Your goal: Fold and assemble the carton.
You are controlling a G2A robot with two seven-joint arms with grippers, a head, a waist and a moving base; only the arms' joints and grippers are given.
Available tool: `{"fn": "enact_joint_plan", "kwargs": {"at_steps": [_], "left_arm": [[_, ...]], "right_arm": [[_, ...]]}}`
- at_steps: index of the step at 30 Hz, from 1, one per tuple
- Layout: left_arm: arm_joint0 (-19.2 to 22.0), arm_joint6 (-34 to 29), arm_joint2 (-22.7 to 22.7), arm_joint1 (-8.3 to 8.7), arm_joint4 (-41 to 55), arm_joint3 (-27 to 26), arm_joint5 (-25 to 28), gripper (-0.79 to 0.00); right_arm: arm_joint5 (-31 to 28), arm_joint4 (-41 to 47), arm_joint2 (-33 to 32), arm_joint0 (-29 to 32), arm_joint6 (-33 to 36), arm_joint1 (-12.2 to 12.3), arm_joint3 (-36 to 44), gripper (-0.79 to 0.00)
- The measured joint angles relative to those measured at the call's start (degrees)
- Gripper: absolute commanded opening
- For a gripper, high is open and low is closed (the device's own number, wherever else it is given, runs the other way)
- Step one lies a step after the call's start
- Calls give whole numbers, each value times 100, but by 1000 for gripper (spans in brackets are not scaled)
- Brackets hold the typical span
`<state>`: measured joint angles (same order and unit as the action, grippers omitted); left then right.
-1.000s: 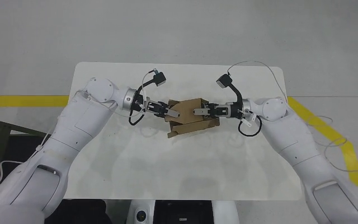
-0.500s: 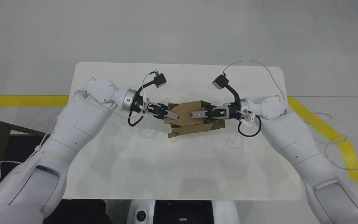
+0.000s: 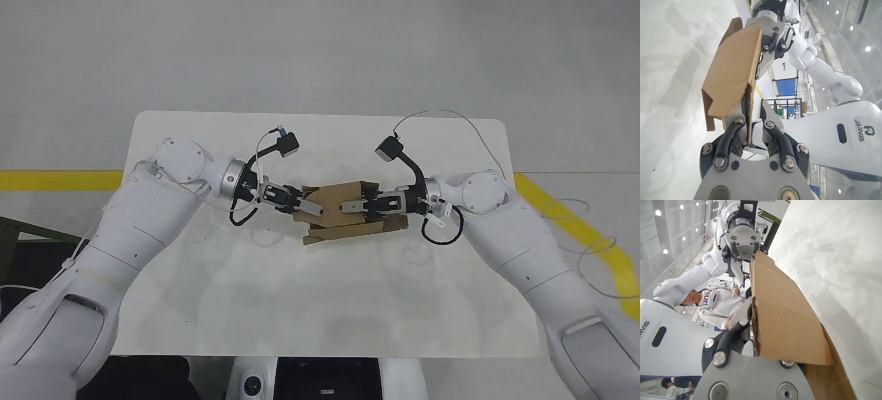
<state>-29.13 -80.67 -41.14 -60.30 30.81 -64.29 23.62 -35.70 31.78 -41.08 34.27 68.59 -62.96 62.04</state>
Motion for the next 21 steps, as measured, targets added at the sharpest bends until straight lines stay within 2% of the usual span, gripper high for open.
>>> {"fn": "enact_joint_plan", "kwargs": {"at_steps": [7, 21], "left_arm": [[-52, 24, -86, 35, 250, -40, 23, 0], [-364, -138, -459, 106, 1182, -507, -138, 0]], "right_arm": [[-118, -71, 53, -55, -119, 13, -96, -785], [-311, -202, 125, -88, -312, -20, -208, -785]]}}
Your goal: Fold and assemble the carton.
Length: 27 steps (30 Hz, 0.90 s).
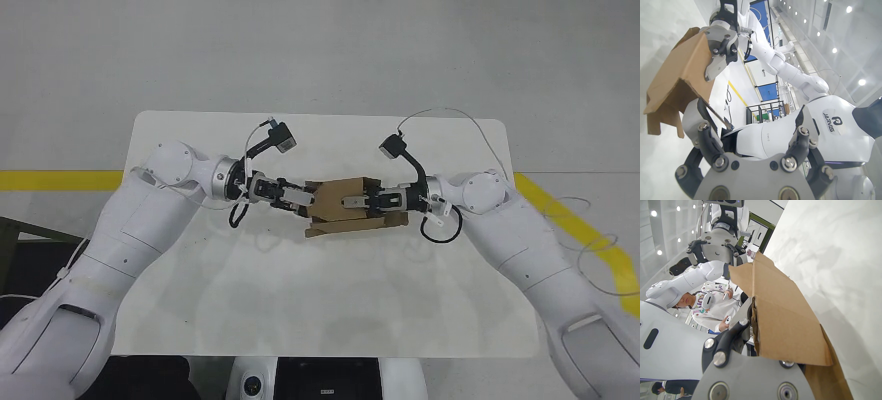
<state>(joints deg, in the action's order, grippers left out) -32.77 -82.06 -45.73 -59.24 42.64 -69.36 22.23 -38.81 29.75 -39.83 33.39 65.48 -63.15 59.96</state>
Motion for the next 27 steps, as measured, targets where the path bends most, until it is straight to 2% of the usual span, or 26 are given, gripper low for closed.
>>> {"fn": "enact_joint_plan", "kwargs": {"at_steps": [7, 27], "left_arm": [[-51, 4, -35, -36, 17, -184, 4, 0], [256, -89, 316, -304, -242, 57, -89, 0]], "right_arm": [[-41, -24, 31, -15, -41, -41, 29, -785], [-39, -150, -22, 41, -40, -79, 183, -785]]}}
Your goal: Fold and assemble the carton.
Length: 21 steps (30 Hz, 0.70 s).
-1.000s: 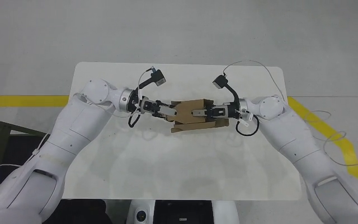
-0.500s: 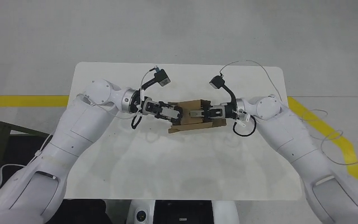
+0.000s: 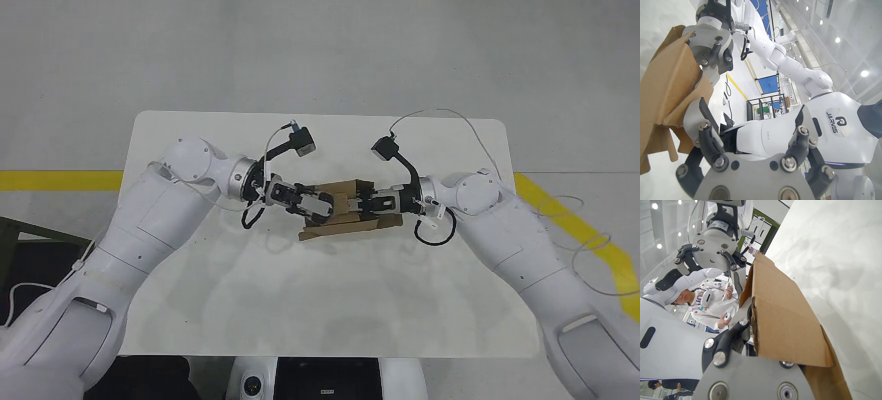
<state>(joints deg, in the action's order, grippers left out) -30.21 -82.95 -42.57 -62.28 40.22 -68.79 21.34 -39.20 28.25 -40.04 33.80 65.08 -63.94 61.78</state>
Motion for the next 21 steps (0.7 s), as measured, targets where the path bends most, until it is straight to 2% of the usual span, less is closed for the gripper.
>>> {"fn": "enact_joint_plan", "kwargs": {"at_steps": [9, 21], "left_arm": [[59, 46, -45, -53, 62, 124, 46, 0], [-79, 56, -300, 34, -127, 303, 57, 0]], "right_arm": [[-4, -72, -228, 76, -4, 75, -60, -785], [190, -119, -634, 330, 191, 299, 290, -785]]}}
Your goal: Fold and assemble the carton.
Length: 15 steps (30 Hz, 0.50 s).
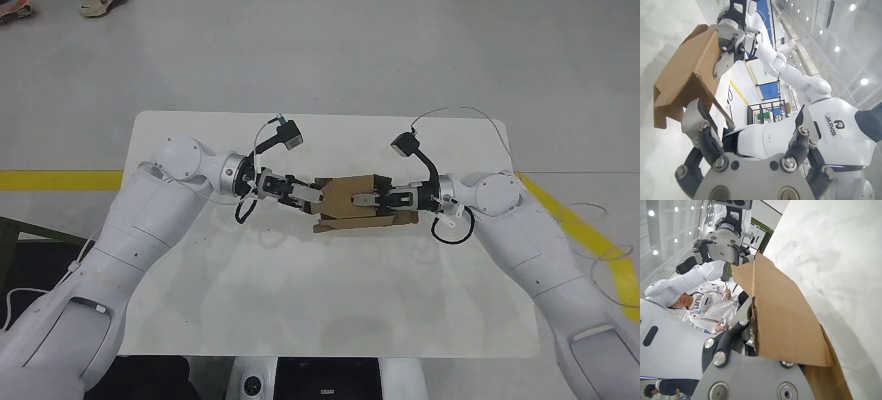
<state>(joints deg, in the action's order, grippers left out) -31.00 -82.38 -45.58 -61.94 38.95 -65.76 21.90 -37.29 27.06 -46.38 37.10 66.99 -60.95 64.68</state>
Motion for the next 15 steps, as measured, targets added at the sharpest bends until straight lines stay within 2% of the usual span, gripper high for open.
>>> {"fn": "enact_joint_plan", "kwargs": {"at_steps": [15], "left_arm": [[16, -45, -122, 29, -104, 29, -45, 0]], "right_arm": [[220, 201, 223, 186, 220, 54, 540, -785]]}}
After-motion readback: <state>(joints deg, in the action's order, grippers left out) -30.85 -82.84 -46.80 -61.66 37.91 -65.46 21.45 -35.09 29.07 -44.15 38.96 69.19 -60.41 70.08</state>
